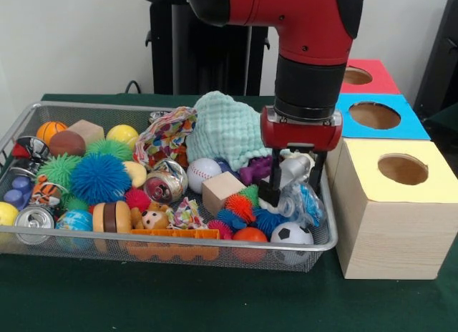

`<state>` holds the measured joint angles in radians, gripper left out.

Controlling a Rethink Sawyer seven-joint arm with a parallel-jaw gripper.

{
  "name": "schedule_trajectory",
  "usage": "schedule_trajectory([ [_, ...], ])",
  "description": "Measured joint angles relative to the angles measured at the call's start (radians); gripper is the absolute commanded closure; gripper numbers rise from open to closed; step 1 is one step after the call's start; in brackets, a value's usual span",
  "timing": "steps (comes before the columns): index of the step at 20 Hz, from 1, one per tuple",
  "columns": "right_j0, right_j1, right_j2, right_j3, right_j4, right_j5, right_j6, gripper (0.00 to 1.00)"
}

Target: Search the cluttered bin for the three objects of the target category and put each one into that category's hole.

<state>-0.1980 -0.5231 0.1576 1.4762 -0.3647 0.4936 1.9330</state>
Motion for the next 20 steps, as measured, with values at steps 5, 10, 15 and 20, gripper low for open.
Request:
schedule_trajectory([
  [5, 0.01, 0.0, 0.0, -0.016, 0.016, 0.0, 0.0, 0.0],
  [10, 0.017, 0.003, 0.0, -0.028, 0.023, 0.0, 0.0, 0.0],
  [15, 0.021, 0.017, 0.0, -0.04, 0.023, 0.001, 0.0, 0.0],
  [20, 0.021, 0.029, -0.001, -0.051, 0.023, 0.001, 0.0, 0.0],
])
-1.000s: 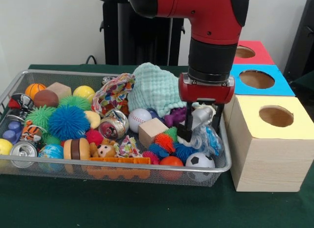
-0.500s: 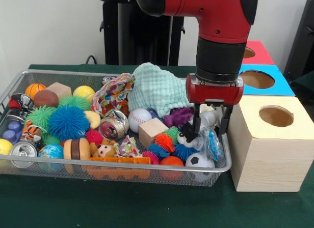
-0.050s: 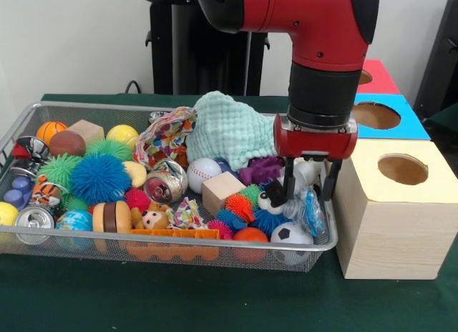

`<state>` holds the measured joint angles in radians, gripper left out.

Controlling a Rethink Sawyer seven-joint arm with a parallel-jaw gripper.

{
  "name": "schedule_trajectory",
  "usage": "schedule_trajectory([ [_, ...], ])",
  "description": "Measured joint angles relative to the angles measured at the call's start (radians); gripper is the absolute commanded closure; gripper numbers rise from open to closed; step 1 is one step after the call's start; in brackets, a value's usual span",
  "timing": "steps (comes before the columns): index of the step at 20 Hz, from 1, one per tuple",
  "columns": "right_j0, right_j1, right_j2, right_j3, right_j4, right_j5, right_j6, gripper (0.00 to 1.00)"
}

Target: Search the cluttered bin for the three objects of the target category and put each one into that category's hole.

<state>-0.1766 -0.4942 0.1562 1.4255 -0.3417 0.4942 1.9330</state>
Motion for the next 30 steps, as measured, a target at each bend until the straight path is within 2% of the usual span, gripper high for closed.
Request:
schedule_trajectory([
  [14, 0.0, 0.025, -0.017, -0.05, 0.0, -0.023, 0.0, 0.0],
  [30, 0.0, 0.033, -0.031, -0.051, 0.038, -0.041, 0.0, 0.0],
])
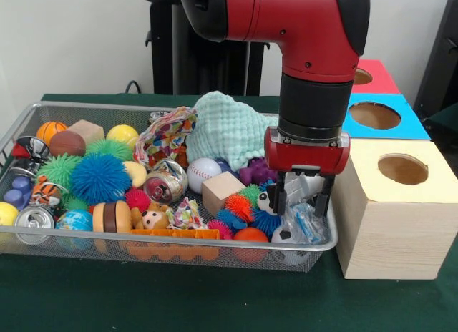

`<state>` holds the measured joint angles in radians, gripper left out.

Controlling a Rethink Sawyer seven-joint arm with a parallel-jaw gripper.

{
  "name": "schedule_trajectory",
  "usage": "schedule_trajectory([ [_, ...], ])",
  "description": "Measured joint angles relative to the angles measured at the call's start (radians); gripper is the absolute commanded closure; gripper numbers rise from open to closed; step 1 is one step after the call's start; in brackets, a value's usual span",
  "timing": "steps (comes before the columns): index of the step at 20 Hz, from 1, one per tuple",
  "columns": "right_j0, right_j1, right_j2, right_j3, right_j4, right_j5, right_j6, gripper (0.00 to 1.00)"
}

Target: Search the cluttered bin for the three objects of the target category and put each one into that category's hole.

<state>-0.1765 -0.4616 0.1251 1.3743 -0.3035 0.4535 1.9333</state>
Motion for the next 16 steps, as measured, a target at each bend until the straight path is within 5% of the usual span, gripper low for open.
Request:
schedule_trajectory([
  [12, 0.013, 0.005, -0.021, -0.006, 0.029, 0.0, 0.0, 0.0],
  [13, 0.017, 0.006, -0.026, -0.009, 0.029, 0.0, 0.0, 1.0],
  [16, 0.018, 0.005, -0.028, -0.01, 0.03, 0.001, 0.0, 1.0],
])
